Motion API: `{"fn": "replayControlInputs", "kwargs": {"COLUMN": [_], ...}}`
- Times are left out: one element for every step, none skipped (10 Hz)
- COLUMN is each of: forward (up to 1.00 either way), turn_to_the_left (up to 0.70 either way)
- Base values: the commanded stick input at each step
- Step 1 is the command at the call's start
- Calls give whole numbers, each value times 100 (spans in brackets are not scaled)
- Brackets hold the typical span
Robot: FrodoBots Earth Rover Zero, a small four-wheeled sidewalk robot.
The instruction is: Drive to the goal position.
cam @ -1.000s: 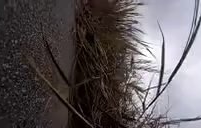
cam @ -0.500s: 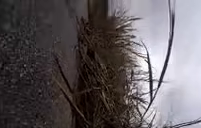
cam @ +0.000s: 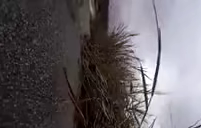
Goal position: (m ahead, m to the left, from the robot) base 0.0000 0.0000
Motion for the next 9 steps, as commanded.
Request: {"fn": "replayControlInputs", "kwargs": {"forward": [0, 0, 0, 0, 0, 0, 0, 0, 0], "turn_to_the_left": [-70, -70, -42, -17, 0, 0, 0, 0, 0]}}
